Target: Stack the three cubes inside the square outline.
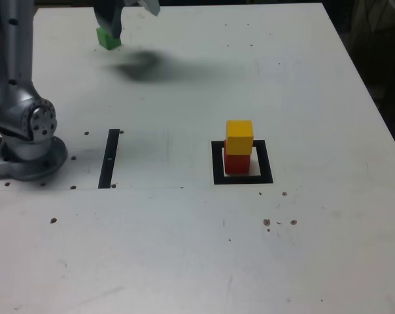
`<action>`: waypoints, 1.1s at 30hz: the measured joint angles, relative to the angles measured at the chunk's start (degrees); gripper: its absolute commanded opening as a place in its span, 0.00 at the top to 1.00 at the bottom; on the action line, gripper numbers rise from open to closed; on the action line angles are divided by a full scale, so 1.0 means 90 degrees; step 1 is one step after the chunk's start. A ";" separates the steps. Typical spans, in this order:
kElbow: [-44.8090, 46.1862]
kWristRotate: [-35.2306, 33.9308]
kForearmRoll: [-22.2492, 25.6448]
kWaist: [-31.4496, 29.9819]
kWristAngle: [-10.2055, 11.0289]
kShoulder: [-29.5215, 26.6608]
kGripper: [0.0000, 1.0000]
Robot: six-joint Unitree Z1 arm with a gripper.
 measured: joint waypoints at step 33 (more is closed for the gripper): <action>-0.0920 0.0755 0.0089 0.1122 0.0157 0.1083 0.01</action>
